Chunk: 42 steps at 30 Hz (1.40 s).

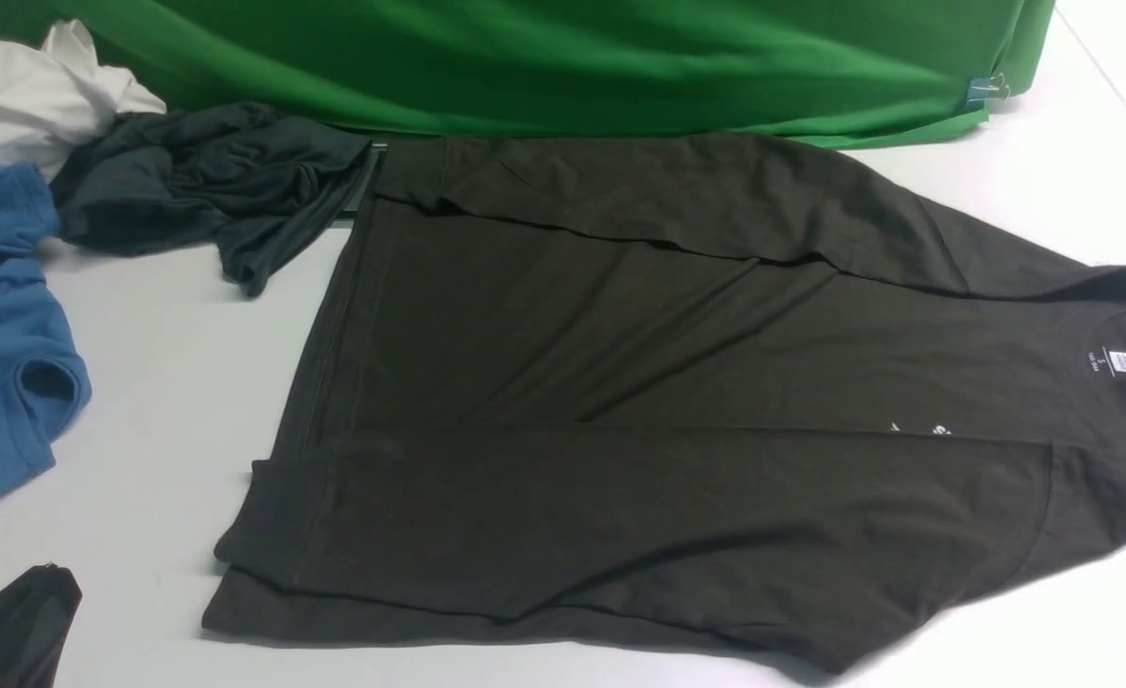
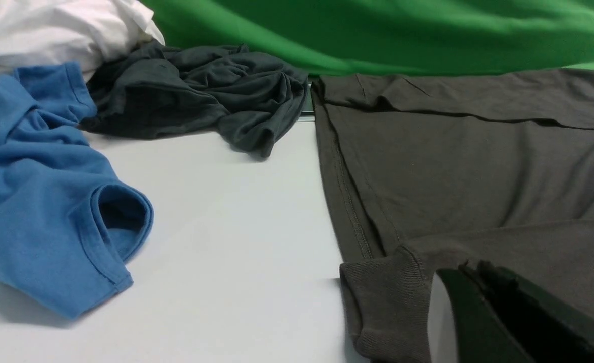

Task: Fold a long-sleeved shirt on a white desktop.
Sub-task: 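Grasp the left edge of the dark T-shirt lying flat on the table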

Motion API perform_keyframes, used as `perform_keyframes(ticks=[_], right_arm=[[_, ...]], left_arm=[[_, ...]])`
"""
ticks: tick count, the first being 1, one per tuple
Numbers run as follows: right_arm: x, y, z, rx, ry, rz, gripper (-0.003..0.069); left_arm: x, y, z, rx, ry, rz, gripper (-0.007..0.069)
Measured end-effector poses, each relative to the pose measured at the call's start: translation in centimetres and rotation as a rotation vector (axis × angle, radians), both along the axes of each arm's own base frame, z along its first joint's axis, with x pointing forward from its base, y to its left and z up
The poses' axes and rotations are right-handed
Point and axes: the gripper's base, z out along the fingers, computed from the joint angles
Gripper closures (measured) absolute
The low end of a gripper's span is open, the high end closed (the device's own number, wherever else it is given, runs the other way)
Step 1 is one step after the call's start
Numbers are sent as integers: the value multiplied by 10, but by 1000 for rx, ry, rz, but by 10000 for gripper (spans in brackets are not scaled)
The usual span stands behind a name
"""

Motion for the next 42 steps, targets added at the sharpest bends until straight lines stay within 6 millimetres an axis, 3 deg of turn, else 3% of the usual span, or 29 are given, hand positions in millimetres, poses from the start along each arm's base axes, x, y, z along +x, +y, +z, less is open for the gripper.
perform_keyframes(ticks=[22, 27, 31, 37, 42], right_arm=[[0, 0, 0, -1, 0, 0, 419], [1, -1, 13, 9, -139, -11, 419], [0, -2, 32, 227, -341, -27, 419], [-2, -3, 40, 419, -427, -15, 419], [-8, -5, 57, 579, -610, 32, 419]], left_arm=[[0, 0, 0, 0, -1, 0, 587], [1, 0, 6, -5, -64, 0, 587], [1, 0, 25, -22, -269, 0, 587], [0, 0, 34, -30, -373, 0, 587], [-4, 1, 48, -94, -530, 1, 587]])
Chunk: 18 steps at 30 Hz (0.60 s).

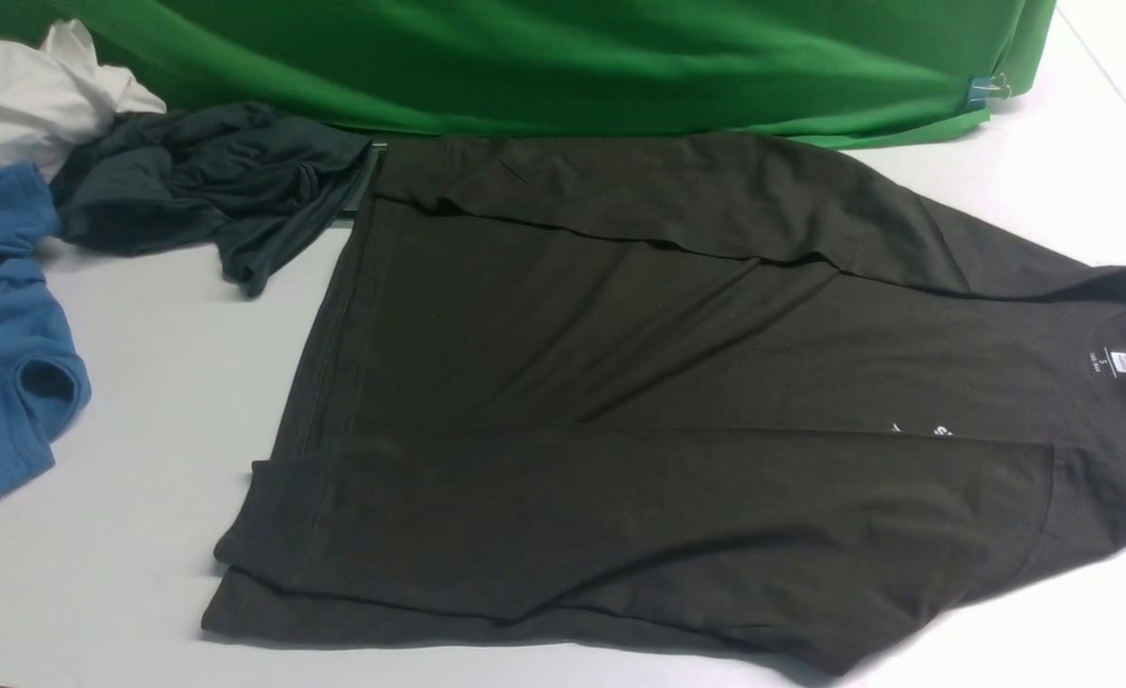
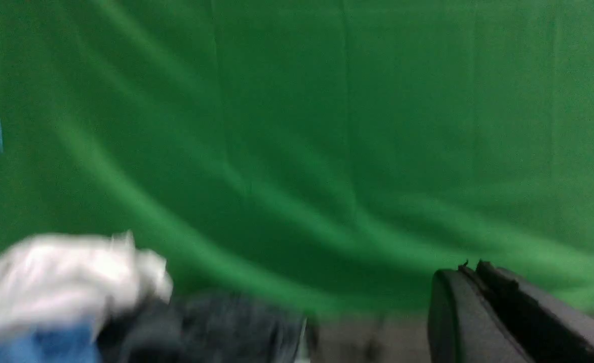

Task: Fold a long-sleeved shirt on a white desktop.
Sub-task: 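Grasp the left edge of the dark T-shirt lying flat on the table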

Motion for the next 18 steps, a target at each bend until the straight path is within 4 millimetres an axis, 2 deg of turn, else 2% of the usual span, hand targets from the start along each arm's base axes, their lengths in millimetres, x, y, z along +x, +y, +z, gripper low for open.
perform_keyframes(ticks=[2, 3, 4, 5, 6, 9, 10, 11, 12, 13, 14, 16, 18], right_arm=[[-5, -1, 11, 51, -102, 19, 419], [-5, -1, 13, 54, -106, 21, 419], [-6, -1, 24, 68, -118, 29, 419], [-7, -1, 39, 73, -121, 35, 419], [-6, -1, 42, 76, -116, 37, 419], [-3, 1, 110, 84, -71, 55, 419], [-5, 1, 120, 84, -83, 57, 419], [-2, 1, 140, 70, -50, 54, 419], [7, 3, 168, 34, 21, 45, 419], [19, 4, 181, -5, 99, 35, 419], [25, 4, 195, -34, 132, 28, 419], [42, 5, 207, -96, 235, 18, 419], [69, 7, 208, -181, 389, 12, 419]], left_arm=[[-7, 3, 16, -119, -174, -23, 587], [-8, 3, 18, -123, -182, -24, 587], [-10, 5, 28, -167, -210, -31, 587], [-12, 6, 48, -200, -229, -37, 587], [-12, 6, 52, -209, -230, -39, 587], [-13, 5, 123, -206, -199, -50, 587], [-12, 4, 127, -203, -180, -52, 587], [-12, 3, 148, -191, -170, -57, 587], [0, 0, 174, -166, -56, -68, 587], [10, -2, 190, -144, 18, -72, 587], [15, -4, 198, -129, 76, -75, 587], [42, -8, 199, -91, 269, -75, 587], [81, -12, 187, -58, 493, -72, 587]])
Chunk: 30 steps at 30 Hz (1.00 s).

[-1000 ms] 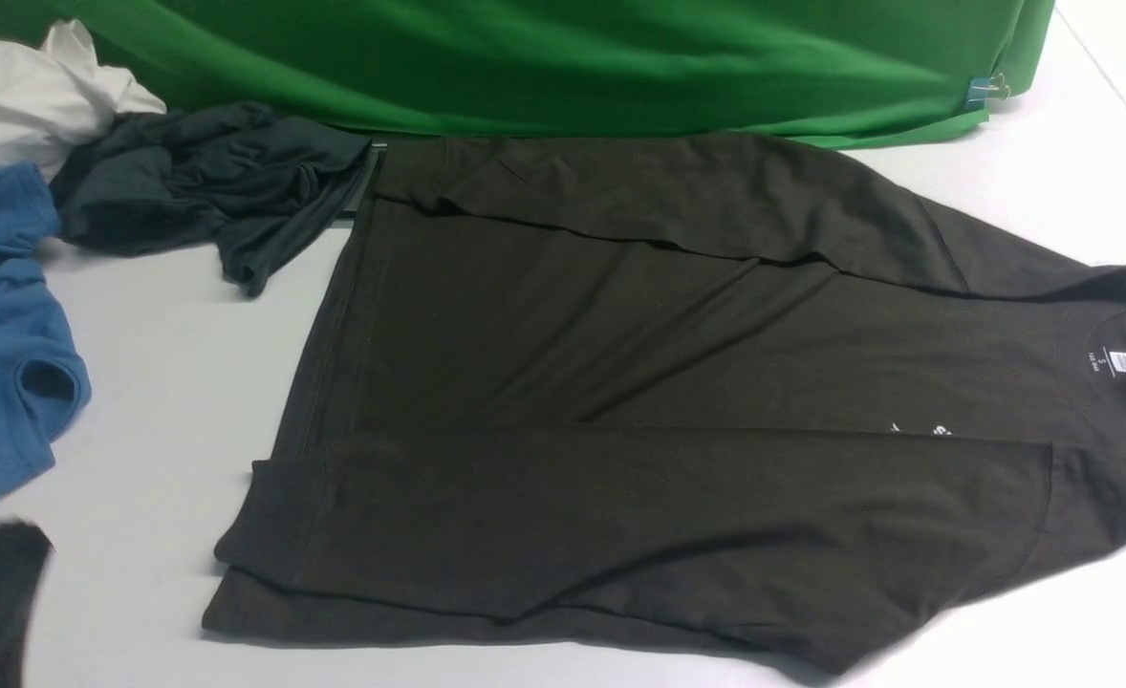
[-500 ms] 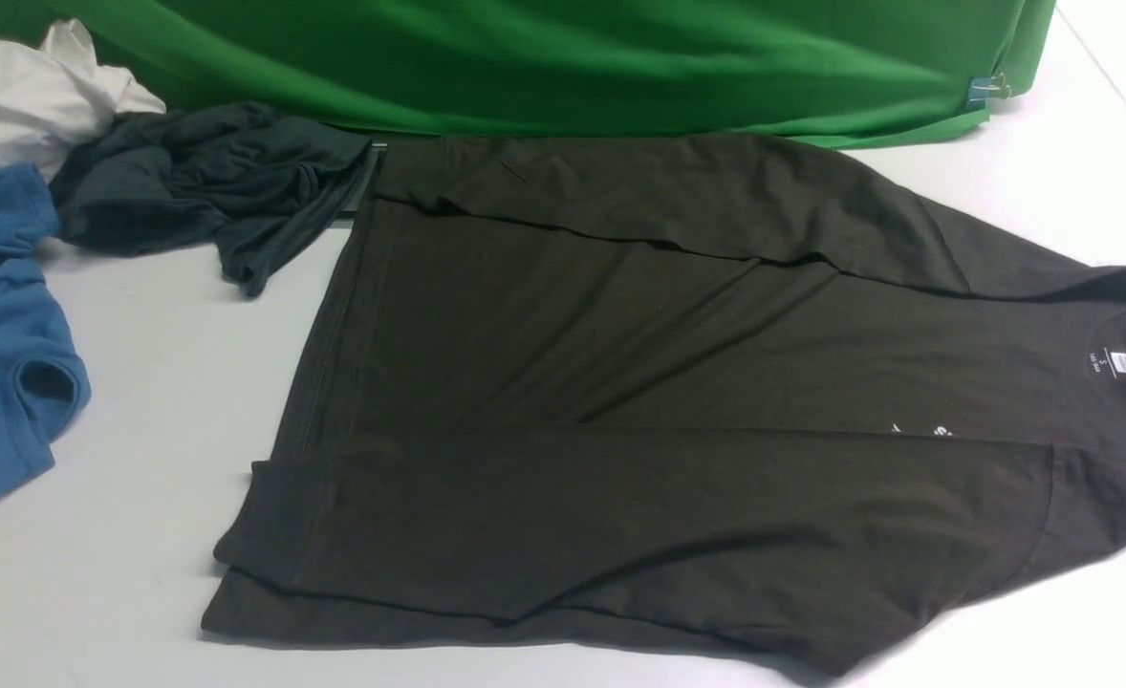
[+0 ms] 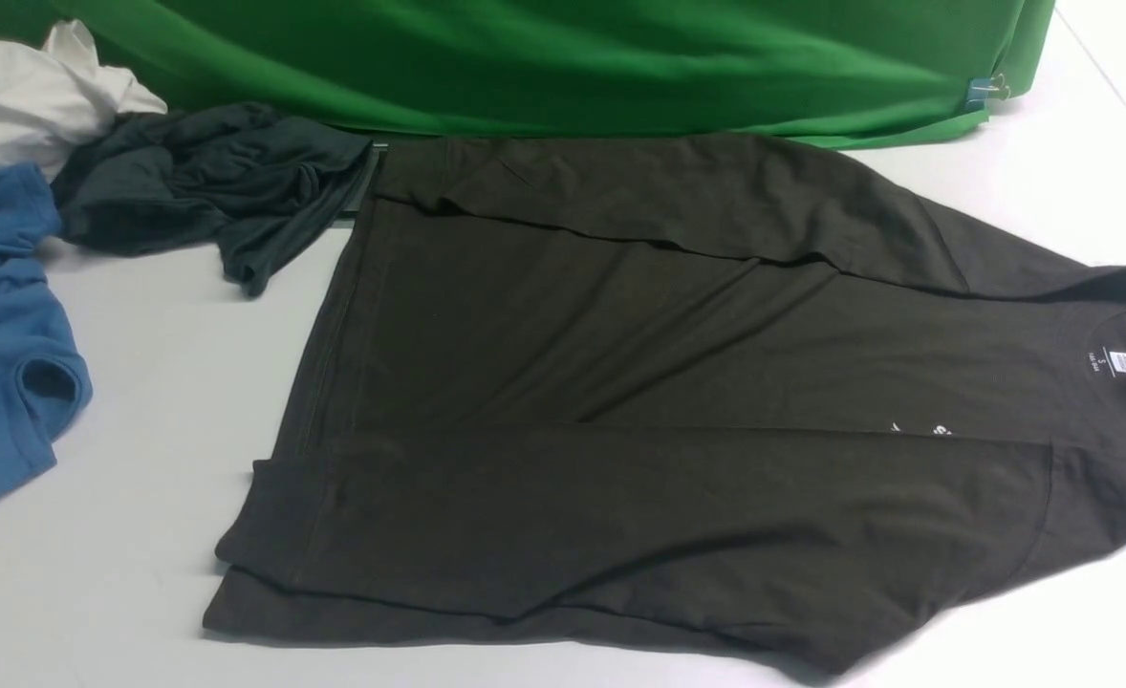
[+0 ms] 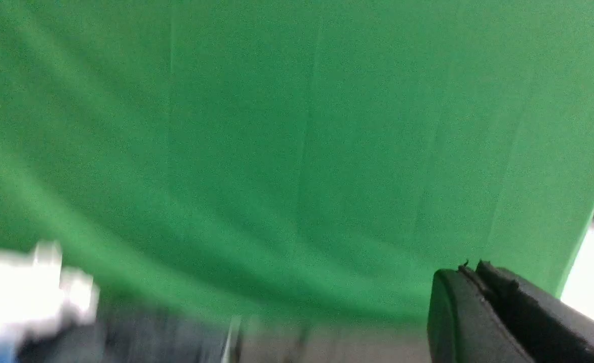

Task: Fold a long-sleeved shirt on a white desktop.
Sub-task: 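Grasp the left edge of the dark T-shirt lying flat on the table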

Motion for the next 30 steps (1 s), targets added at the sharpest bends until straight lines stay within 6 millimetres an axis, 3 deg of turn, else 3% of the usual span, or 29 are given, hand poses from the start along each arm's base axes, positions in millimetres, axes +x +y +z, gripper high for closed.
perform_keyframes(ticks=[3, 5, 6, 10, 14, 18, 23, 30], right_arm=[[27, 1, -12, -68, 154, 8, 419], [48, 2, -34, -101, 302, 20, 419], [50, 3, -37, -104, 316, 21, 419], [59, 10, -75, -171, 469, 83, 419], [56, 25, -99, -249, 546, 186, 419], [49, 44, -120, -302, 624, 314, 419], [43, 60, -127, -345, 678, 416, 419], [40, 66, -138, -380, 790, 467, 419]], left_arm=[[41, -4, -30, 35, 244, -9, 587], [73, -6, -65, 69, 477, -17, 587], [76, -7, -68, 70, 495, -18, 587], [110, -12, -129, 76, 882, -47, 587], [127, -14, -159, 94, 1017, -63, 587], [149, -14, -173, 140, 926, -68, 587], [159, -14, -167, 141, 823, -60, 587], [157, -17, -161, 138, 955, -108, 585]])
